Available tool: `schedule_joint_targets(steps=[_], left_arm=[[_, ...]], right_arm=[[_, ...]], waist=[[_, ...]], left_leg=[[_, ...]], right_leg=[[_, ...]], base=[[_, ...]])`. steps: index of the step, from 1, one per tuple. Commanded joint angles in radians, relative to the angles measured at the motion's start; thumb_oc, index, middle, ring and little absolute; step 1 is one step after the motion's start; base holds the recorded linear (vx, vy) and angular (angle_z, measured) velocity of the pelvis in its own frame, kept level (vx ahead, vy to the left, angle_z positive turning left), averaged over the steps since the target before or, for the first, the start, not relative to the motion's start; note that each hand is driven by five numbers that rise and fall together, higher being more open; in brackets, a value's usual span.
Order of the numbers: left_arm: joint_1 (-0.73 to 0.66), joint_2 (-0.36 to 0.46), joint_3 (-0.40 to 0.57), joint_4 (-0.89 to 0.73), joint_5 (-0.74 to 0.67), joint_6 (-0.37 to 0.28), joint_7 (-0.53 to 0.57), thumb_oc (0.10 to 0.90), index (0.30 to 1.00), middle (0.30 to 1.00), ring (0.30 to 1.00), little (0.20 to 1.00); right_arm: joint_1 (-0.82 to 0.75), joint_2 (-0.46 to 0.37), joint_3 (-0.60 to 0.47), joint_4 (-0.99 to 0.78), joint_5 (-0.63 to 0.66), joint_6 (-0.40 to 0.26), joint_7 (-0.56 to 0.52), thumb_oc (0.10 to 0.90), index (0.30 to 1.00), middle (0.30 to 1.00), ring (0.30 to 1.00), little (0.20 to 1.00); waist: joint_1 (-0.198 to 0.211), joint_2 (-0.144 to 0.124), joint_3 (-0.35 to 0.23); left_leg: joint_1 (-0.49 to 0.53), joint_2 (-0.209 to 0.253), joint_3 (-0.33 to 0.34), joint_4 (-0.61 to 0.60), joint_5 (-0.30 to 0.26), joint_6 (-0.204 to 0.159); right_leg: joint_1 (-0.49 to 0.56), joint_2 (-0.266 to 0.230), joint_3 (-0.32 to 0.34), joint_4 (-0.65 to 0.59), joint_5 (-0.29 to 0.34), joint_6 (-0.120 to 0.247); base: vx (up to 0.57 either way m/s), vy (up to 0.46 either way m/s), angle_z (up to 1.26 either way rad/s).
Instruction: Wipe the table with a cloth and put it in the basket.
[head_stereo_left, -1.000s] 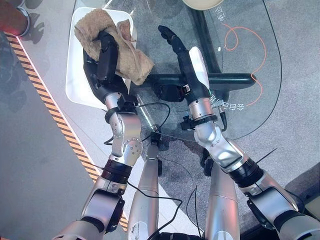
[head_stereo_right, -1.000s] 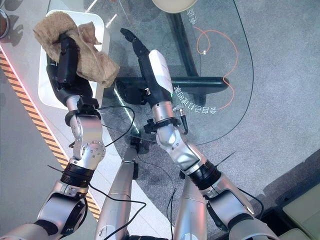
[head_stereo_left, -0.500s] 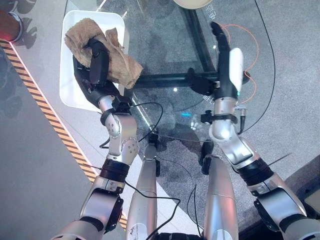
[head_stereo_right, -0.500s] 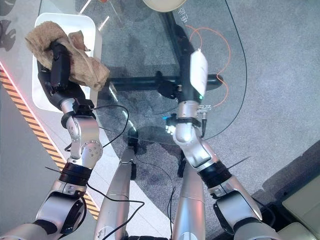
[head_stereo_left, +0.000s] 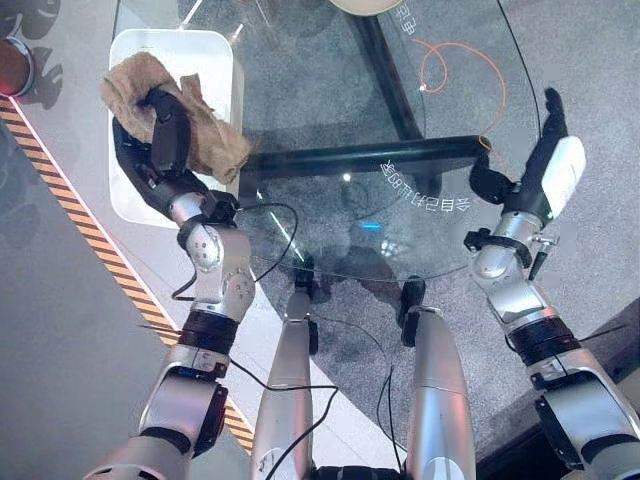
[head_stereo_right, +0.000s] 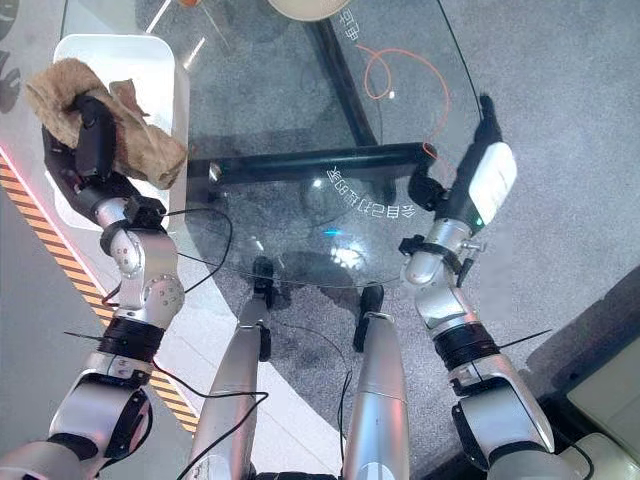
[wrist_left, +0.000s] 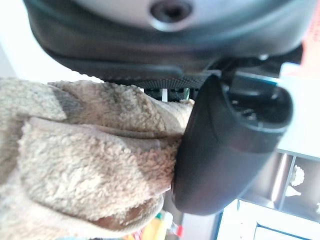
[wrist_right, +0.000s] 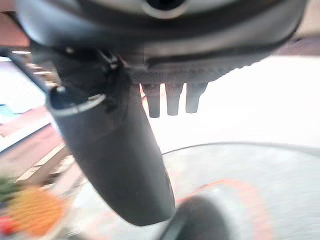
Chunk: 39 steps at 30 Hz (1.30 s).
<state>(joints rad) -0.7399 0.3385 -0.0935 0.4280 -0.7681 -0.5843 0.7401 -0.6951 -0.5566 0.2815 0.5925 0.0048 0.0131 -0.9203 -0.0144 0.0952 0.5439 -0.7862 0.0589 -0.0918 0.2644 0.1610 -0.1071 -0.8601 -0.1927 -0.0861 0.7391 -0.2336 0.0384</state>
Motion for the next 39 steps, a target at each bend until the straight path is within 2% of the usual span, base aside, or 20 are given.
schedule_joint_targets(steps=[1, 6, 10, 15, 21, 27, 34, 39], left_arm=[[-0.174, 0.177, 0.062, 0.022, 0.161, -0.137, 0.043, 0.1, 0.3, 0.3, 0.3, 0.2], [-0.249, 0.256, 0.032, 0.132, 0.171, -0.097, 0.102, 0.1, 0.3, 0.3, 0.3, 0.2], [-0.33, 0.321, -0.013, 0.266, 0.217, -0.052, 0.151, 0.1, 0.3, 0.3, 0.3, 0.2], [-0.397, 0.362, -0.068, 0.37, 0.255, 0.002, 0.178, 0.1, 0.3, 0.3, 0.3, 0.2], [-0.428, 0.377, -0.112, 0.447, 0.293, 0.069, 0.203, 0.1, 0.3, 0.3, 0.3, 0.2], [-0.455, 0.382, -0.135, 0.523, 0.32, 0.114, 0.195, 0.1, 0.3, 0.3, 0.3, 0.2], [-0.471, 0.393, -0.148, 0.598, 0.344, 0.19, 0.182, 0.1, 0.3, 0.3, 0.3, 0.2], [-0.486, 0.409, -0.159, 0.671, 0.368, 0.272, 0.165, 0.1, 0.3, 0.3, 0.3, 0.2]], right_arm=[[-0.057, -0.068, -0.044, 0.083, 0.106, -0.142, -0.098, 0.8, 0.9, 0.9, 0.9, 0.9], [-0.067, -0.072, -0.046, 0.257, 0.193, -0.188, -0.059, 0.8, 0.9, 0.9, 0.9, 0.9], [-0.08, -0.065, -0.064, 0.48, 0.248, -0.236, 0.02, 0.8, 0.9, 0.9, 0.9, 0.9], [-0.072, -0.051, -0.079, 0.65, 0.287, -0.23, 0.11, 0.8, 0.9, 0.9, 0.9, 0.9], [-0.058, -0.041, -0.074, 0.703, 0.304, -0.164, 0.165, 0.8, 0.9, 0.9, 0.9, 0.9], [-0.053, -0.03, -0.061, 0.723, 0.292, -0.132, 0.191, 0.8, 0.9, 0.9, 0.9, 0.9], [-0.045, -0.022, -0.047, 0.724, 0.284, -0.121, 0.193, 0.8, 0.9, 0.9, 0.9, 0.9], [-0.049, -0.021, -0.047, 0.726, 0.273, -0.12, 0.193, 0.8, 0.9, 0.9, 0.9, 0.9]], waist=[[-0.006, -0.032, -0.024], [-0.01, -0.031, -0.024], [-0.013, -0.028, -0.024], [-0.014, -0.026, -0.024], [-0.021, -0.029, -0.024], [-0.03, -0.036, -0.024], [-0.038, -0.05, -0.024], [-0.044, -0.062, -0.024]], left_leg=[[0.042, -0.063, 0.107, 0.12, -0.185, 0.087], [0.039, -0.058, 0.108, 0.126, -0.191, 0.085], [0.035, -0.049, 0.111, 0.133, -0.196, 0.087], [0.035, -0.043, 0.114, 0.137, -0.2, 0.091], [0.028, -0.041, 0.114, 0.146, -0.204, 0.093], [0.023, -0.041, 0.116, 0.148, -0.203, 0.095], [0.01, -0.039, 0.116, 0.152, -0.203, 0.097], [-0.006, -0.035, 0.115, 0.159, -0.203, 0.096]], right_leg=[[0.063, 0.083, 0.007, -0.243, 0.147, -0.002], [0.06, 0.087, 0.012, -0.242, 0.142, -0.008], [0.061, 0.09, 0.014, -0.243, 0.137, -0.013], [0.063, 0.095, 0.013, -0.242, 0.134, -0.018], [0.055, 0.101, 0.015, -0.236, 0.131, -0.023], [0.049, 0.106, 0.019, -0.237, 0.132, -0.026], [0.037, 0.113, 0.022, -0.24, 0.136, -0.027], [0.024, 0.119, 0.025, -0.238, 0.138, -0.028]], base=[[0.0, 0.0, 0.0], [0.0, 0.004, -0.01], [0.0, 0.0, 0.0], [0.0, 0.001, -0.01], [0.0, 0.016, 0.0], [0.0, 0.005, 0.0], [0.0, 0.014, -0.01], [0.0, 0.028, -0.06]])
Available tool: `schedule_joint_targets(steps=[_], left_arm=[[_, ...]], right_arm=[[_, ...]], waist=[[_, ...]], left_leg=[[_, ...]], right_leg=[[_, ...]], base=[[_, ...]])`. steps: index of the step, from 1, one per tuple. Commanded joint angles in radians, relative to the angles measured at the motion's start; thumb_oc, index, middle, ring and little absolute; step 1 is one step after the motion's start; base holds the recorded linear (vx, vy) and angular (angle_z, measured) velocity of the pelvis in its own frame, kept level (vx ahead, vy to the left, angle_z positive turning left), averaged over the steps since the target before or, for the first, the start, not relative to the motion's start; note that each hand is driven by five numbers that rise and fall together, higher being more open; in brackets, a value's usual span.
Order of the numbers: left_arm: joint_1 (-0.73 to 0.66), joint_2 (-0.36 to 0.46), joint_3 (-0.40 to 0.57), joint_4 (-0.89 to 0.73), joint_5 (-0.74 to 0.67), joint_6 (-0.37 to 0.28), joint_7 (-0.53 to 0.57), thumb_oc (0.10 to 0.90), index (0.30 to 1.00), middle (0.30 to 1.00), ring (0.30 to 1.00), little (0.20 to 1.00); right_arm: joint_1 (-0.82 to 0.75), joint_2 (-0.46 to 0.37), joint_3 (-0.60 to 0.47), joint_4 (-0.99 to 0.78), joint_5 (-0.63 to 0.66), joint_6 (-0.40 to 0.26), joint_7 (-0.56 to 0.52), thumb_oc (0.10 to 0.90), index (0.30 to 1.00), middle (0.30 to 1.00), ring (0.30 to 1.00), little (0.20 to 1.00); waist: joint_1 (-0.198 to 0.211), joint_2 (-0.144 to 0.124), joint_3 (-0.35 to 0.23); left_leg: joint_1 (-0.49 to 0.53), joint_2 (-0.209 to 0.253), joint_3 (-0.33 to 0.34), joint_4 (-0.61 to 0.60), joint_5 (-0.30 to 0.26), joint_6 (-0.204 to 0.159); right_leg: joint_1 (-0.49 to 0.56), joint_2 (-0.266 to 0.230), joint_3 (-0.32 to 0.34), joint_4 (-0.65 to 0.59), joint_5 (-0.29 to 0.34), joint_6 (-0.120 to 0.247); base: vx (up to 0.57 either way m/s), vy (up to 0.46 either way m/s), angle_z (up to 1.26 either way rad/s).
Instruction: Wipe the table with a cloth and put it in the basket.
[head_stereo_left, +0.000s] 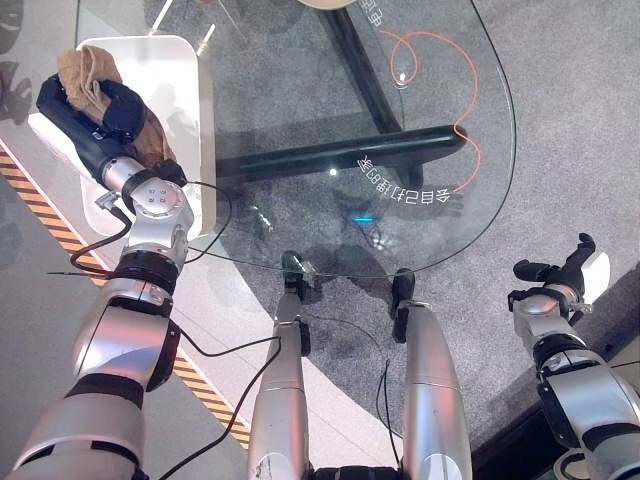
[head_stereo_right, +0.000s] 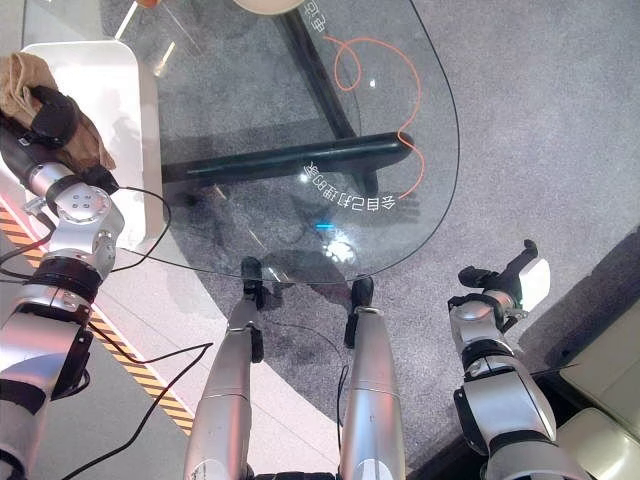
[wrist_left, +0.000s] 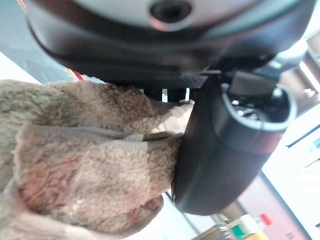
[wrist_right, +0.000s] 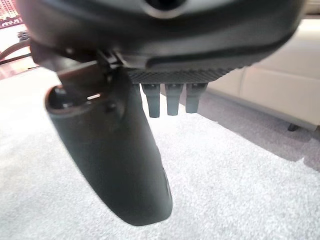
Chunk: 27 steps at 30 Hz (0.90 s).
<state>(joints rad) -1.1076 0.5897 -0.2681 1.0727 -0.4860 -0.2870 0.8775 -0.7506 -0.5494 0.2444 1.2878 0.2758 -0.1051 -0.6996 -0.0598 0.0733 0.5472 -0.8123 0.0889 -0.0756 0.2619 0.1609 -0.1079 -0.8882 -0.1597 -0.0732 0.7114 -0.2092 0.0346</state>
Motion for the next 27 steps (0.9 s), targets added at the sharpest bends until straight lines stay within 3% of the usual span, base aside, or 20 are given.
schedule_joint_targets(steps=[1, 5, 14, 27], left_arm=[[-0.12, 0.158, 0.014, 0.03, 0.088, -0.021, 0.024, 0.1, 0.3, 0.3, 0.3, 0.2], [-0.144, 0.172, -0.008, 0.082, 0.071, 0.067, -0.034, 0.1, 0.3, 0.3, 0.3, 0.2], [-0.151, 0.181, -0.037, 0.149, 0.038, 0.158, -0.104, 0.1, 0.3, 0.3, 0.3, 0.2], [-0.153, 0.172, -0.059, 0.169, 0.032, 0.187, -0.155, 0.1, 0.3, 0.3, 0.3, 0.2]], right_arm=[[0.006, -0.028, -0.01, 0.03, 0.002, -0.002, -0.027, 0.8, 0.9, 0.9, 0.9, 0.9], [0.005, -0.026, -0.004, 0.027, 0.0, -0.008, -0.024, 0.8, 0.9, 0.9, 0.9, 0.9], [0.003, -0.023, 0.001, 0.028, -0.01, -0.013, -0.016, 0.8, 0.9, 0.9, 0.9, 0.9], [-0.005, -0.032, 0.005, 0.026, -0.02, -0.013, -0.01, 0.8, 0.9, 0.9, 0.9, 0.9]], waist=[[0.001, -0.041, -0.027], [-0.004, -0.051, -0.027], [-0.01, -0.054, -0.027], [-0.014, -0.048, -0.027]], left_leg=[[0.019, -0.064, 0.099, 0.162, -0.203, 0.097], [0.005, -0.063, 0.098, 0.165, -0.202, 0.099], [-0.01, -0.064, 0.1, 0.168, -0.2, 0.101], [-0.028, -0.065, 0.102, 0.176, -0.202, 0.103]], right_leg=[[0.052, 0.087, 0.012, -0.211, 0.113, -0.024], [0.038, 0.094, 0.014, -0.211, 0.117, -0.024], [0.024, 0.098, 0.018, -0.213, 0.124, -0.02], [0.003, 0.097, 0.021, -0.208, 0.13, -0.017]], base=[[0.0, 0.0, 0.0], [0.0, 0.0, 0.0], [0.0, 0.0, 0.0], [0.0, 0.0, 0.0]])
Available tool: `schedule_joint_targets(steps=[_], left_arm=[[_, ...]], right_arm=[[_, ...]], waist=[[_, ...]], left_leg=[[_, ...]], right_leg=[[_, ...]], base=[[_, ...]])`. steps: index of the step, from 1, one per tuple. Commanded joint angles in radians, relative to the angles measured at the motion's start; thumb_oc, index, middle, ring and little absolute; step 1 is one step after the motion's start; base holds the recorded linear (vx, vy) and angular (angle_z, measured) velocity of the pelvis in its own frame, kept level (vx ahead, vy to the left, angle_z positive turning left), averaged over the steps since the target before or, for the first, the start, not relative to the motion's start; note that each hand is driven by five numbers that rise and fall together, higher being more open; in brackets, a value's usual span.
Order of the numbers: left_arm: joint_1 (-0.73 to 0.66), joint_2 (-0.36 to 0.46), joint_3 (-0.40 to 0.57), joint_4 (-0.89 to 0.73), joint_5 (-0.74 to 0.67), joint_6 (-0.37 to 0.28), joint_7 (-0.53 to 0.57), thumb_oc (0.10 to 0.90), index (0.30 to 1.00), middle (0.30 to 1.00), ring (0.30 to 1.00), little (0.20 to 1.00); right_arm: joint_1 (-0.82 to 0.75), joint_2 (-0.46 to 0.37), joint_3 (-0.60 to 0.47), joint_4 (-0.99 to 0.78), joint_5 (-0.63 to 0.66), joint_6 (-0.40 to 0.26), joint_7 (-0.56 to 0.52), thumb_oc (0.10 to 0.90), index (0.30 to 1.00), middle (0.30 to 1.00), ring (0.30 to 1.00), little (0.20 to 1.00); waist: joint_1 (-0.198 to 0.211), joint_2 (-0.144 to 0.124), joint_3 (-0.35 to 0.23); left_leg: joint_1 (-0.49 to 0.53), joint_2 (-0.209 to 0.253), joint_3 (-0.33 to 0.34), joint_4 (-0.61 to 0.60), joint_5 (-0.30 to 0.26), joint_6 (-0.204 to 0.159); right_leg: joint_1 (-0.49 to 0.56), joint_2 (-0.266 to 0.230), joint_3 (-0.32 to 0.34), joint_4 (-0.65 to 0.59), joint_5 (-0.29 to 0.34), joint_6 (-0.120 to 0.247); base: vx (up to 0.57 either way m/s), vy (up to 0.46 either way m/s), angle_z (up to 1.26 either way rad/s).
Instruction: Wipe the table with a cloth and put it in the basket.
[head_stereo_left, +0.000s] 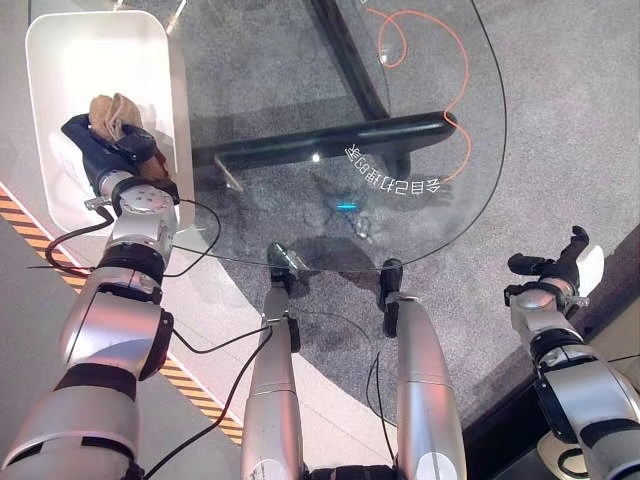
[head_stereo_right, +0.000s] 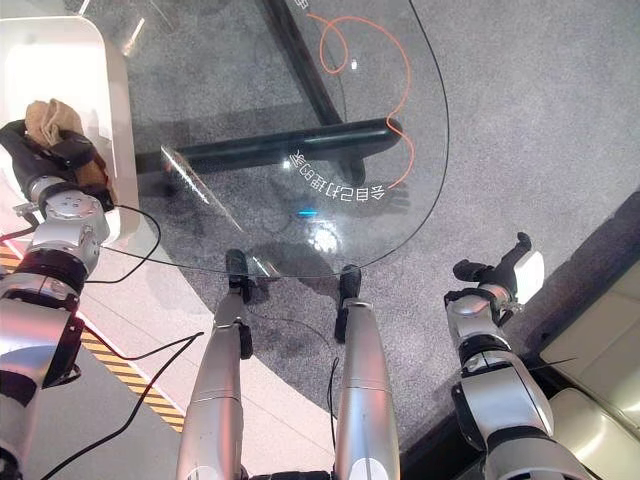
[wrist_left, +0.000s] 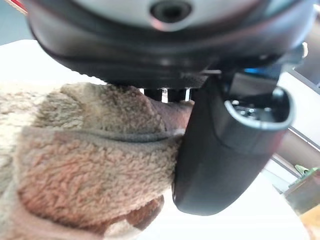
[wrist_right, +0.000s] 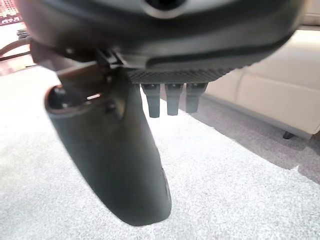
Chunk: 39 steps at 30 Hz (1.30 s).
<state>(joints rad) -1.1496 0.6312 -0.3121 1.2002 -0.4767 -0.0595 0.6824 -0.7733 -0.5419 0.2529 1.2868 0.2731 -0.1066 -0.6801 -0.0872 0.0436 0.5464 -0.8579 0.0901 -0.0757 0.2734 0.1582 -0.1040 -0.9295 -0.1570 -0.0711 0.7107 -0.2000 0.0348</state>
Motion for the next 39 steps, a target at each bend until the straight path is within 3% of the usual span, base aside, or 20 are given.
schedule_joint_targets(steps=[1, 2, 3, 23, 32, 39], left_arm=[[-0.11, 0.13, -0.016, 0.042, 0.018, -0.04, 0.042, 0.287, 0.46, 0.46, 0.46, 0.387], [-0.109, 0.13, -0.015, 0.041, 0.017, -0.038, 0.042, 0.493, 0.636, 0.636, 0.636, 0.593], [-0.108, 0.13, -0.015, 0.042, 0.014, -0.036, 0.037, 0.8, 0.9, 0.9, 0.9, 0.9], [-0.119, 0.125, -0.02, 0.048, -0.005, -0.023, 0.046, 0.8, 0.9, 0.9, 0.9, 0.9], [-0.091, 0.129, 0.023, 0.017, -0.061, -0.128, 0.118, 0.8, 0.9, 0.9, 0.9, 0.9], [-0.026, 0.146, 0.083, -0.071, -0.061, -0.239, 0.168, 0.8, 0.9, 0.9, 0.9, 0.9]], right_arm=[[0.018, -0.04, -0.004, 0.026, -0.017, -0.01, -0.029, 0.8, 0.9, 0.9, 0.9, 0.9], [0.021, -0.039, -0.004, 0.024, -0.019, -0.01, -0.029, 0.8, 0.9, 0.9, 0.9, 0.9], [0.021, -0.037, -0.003, 0.022, -0.019, -0.009, -0.03, 0.8, 0.9, 0.9, 0.9, 0.9], [0.015, -0.037, 0.001, 0.02, -0.021, -0.02, -0.026, 0.8, 0.9, 0.9, 0.9, 0.9], [0.044, -0.013, -0.004, 0.014, -0.019, -0.021, -0.035, 0.8, 0.9, 0.9, 0.9, 0.9], [0.093, 0.001, -0.023, 0.016, -0.009, -0.03, -0.045, 0.8, 0.9, 0.9, 0.9, 0.9]], waist=[[0.013, -0.018, -0.026], [0.013, -0.019, -0.026], [0.013, -0.019, -0.026], [0.011, -0.02, -0.026], [0.015, -0.019, -0.026], [0.025, -0.015, -0.026]], left_leg=[[0.016, -0.067, 0.102, 0.165, -0.199, 0.099], [0.015, -0.067, 0.102, 0.166, -0.199, 0.1], [0.014, -0.068, 0.102, 0.166, -0.199, 0.099], [0.009, -0.07, 0.098, 0.169, -0.199, 0.1], [0.045, -0.073, 0.091, 0.153, -0.199, 0.102], [0.158, -0.078, 0.093, 0.087, -0.18, 0.092]], right_leg=[[0.043, 0.094, 0.019, -0.208, 0.121, -0.017], [0.042, 0.094, 0.02, -0.208, 0.122, -0.017], [0.041, 0.095, 0.02, -0.208, 0.122, -0.017], [0.036, 0.097, 0.02, -0.207, 0.125, -0.017], [0.064, 0.103, 0.025, -0.213, 0.125, -0.017], [0.173, 0.099, 0.022, -0.269, 0.143, -0.003]], base=[[0.0, 0.0, 0.0], [0.0, 0.0, 0.0], [0.0, 0.0, 0.0], [0.0, 0.0, 0.0], [0.0, -0.028, 0.0], [-0.02, -0.061, 0.0]])
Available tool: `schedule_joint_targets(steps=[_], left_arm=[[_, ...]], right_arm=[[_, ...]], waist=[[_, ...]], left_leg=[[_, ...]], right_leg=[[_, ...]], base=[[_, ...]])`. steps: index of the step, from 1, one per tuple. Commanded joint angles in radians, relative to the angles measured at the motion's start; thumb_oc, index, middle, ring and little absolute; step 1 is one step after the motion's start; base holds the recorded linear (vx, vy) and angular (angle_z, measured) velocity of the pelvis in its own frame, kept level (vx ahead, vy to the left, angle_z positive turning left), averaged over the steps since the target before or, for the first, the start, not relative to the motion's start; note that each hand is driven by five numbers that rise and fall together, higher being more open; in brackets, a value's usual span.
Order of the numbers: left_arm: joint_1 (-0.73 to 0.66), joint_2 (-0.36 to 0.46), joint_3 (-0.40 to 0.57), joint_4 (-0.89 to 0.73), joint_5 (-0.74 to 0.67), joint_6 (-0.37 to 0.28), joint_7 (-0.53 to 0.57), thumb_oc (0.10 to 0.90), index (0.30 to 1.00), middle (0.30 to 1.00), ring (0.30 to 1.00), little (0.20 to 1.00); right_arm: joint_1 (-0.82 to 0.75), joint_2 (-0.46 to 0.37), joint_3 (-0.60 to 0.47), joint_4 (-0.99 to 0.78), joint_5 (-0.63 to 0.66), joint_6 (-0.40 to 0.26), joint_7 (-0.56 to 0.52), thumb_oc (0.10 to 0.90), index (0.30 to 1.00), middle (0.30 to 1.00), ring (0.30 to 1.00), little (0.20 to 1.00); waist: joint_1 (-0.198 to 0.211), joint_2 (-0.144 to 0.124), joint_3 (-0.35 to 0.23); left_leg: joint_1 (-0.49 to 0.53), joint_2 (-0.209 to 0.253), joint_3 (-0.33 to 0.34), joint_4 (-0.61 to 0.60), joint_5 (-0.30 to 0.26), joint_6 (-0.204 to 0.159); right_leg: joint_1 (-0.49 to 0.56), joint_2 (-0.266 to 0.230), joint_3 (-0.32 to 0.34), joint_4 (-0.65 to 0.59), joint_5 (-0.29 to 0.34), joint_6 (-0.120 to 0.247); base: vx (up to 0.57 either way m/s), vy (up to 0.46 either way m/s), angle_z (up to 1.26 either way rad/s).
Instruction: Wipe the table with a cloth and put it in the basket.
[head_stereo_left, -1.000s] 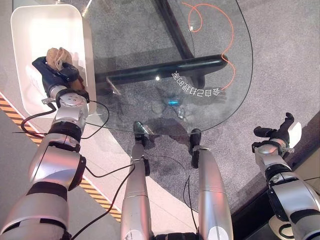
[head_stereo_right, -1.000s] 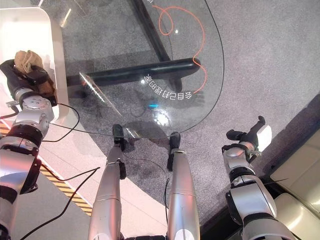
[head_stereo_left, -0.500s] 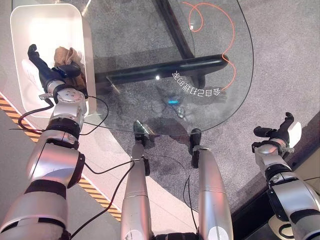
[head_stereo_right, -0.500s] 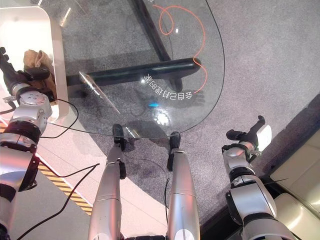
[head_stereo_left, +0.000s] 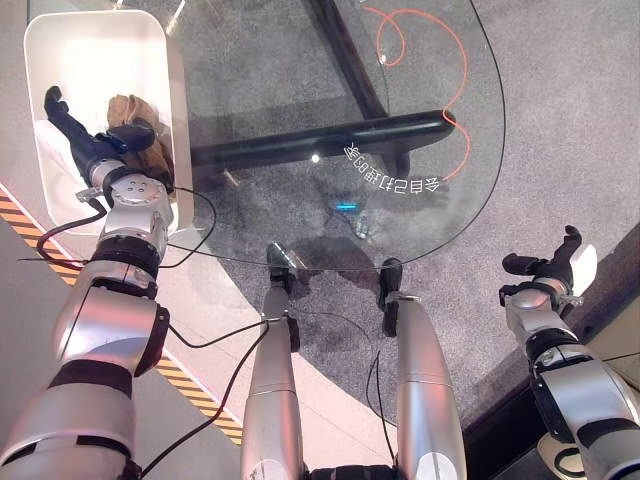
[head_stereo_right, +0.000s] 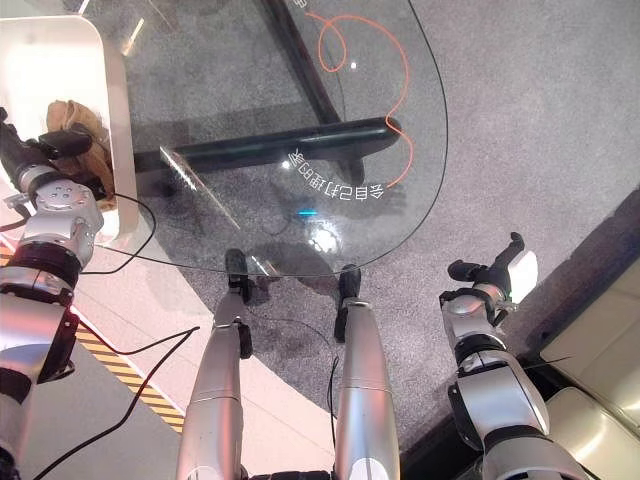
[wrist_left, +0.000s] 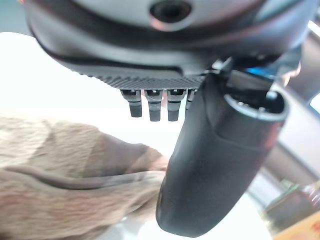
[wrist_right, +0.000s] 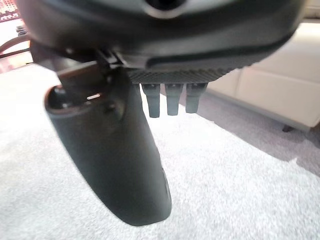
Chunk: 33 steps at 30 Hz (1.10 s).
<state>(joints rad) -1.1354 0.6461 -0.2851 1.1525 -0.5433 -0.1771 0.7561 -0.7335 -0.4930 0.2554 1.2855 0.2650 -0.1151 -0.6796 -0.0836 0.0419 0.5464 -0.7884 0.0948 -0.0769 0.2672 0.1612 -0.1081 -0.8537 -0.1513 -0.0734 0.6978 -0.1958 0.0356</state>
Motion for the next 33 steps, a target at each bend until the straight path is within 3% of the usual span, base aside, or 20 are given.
schedule_joint_targets(steps=[1, 9, 16, 19, 25, 30, 33], left_arm=[[-0.026, 0.135, 0.065, -0.037, 0.01, -0.137, 0.089, 0.8, 0.9, 0.9, 0.9, 0.9], [0.03, 0.168, 0.089, -0.12, 0.008, -0.147, 0.029, 0.8, 0.9, 0.9, 0.9, 0.9], [0.166, 0.198, 0.142, -0.15, -0.029, -0.142, -0.085, 0.8, 0.9, 0.9, 0.9, 0.9], [0.279, 0.182, 0.186, -0.171, -0.038, -0.147, -0.158, 0.8, 0.9, 0.9, 0.9, 0.9], [0.597, 0.056, 0.323, -0.173, 0.001, -0.123, -0.323, 0.8, 0.9, 0.9, 0.9, 0.9], [0.786, -0.065, 0.348, -0.112, 0.053, -0.043, -0.43, 0.8, 0.9, 0.9, 0.9, 0.9], [0.87, -0.132, 0.35, 0.006, 0.109, -0.011, -0.502, 0.8, 0.9, 0.9, 0.9, 0.9]], right_arm=[[0.065, -0.044, -0.033, 0.018, 0.001, -0.024, -0.048, 0.8, 0.9, 0.9, 0.9, 0.9], [0.131, -0.032, -0.079, 0.014, -0.002, 0.002, -0.045, 0.8, 0.9, 0.9, 0.9, 0.9], [0.271, -0.023, -0.135, 0.037, -0.024, 0.01, 0.0, 0.8, 0.9, 0.9, 0.9, 0.9], [0.351, -0.012, -0.156, 0.034, -0.035, 0.017, 0.079, 0.8, 0.9, 0.9, 0.9, 0.9], [0.504, 0.038, -0.184, 0.05, -0.072, 0.066, 0.261, 0.8, 0.9, 0.9, 0.9, 0.9], [0.578, 0.076, -0.191, 0.077, -0.125, 0.101, 0.326, 0.8, 0.9, 0.9, 0.9, 0.9], [0.603, 0.088, -0.183, 0.095, -0.227, 0.117, 0.373, 0.8, 0.9, 0.9, 0.9, 0.9]], waist=[[0.023, -0.013, -0.026], [0.037, -0.012, -0.042], [0.054, 0.004, -0.17], [0.061, 0.008, -0.223], [0.079, 0.001, -0.332], [0.095, -0.006, -0.402], [0.097, -0.01, -0.439]], left_leg=[[0.114, -0.083, 0.094, 0.079, -0.18, 0.093], [0.324, -0.083, 0.097, -0.058, -0.141, 0.08], [0.51, -0.085, 0.097, -0.209, -0.125, 0.072], [0.596, -0.084, 0.097, -0.28, -0.115, 0.067], [0.722, -0.079, 0.092, -0.347, -0.11, 0.064], [0.78, -0.076, 0.086, -0.354, -0.125, 0.067], [0.812, -0.074, 0.094, -0.354, -0.139, 0.067]], right_leg=[[0.124, 0.091, 0.022, -0.268, 0.141, 0.0], [0.333, 0.066, 0.006, -0.392, 0.172, 0.02], [0.525, 0.031, -0.007, -0.517, 0.183, 0.041], [0.625, 0.023, -0.016, -0.589, 0.197, 0.051], [0.775, 0.02, -0.046, -0.67, 0.209, 0.059], [0.85, 0.015, -0.066, -0.71, 0.218, 0.067], [0.892, 0.012, -0.07, -0.732, 0.22, 0.071]], base=[[-0.02, -0.075, 0.0], [-0.02, -0.062, -0.01], [0.04, -0.029, 0.03], [0.06, -0.038, 0.09], [0.09, -0.031, 0.13], [0.11, -0.022, 0.15], [0.11, 0.009, 0.04]])
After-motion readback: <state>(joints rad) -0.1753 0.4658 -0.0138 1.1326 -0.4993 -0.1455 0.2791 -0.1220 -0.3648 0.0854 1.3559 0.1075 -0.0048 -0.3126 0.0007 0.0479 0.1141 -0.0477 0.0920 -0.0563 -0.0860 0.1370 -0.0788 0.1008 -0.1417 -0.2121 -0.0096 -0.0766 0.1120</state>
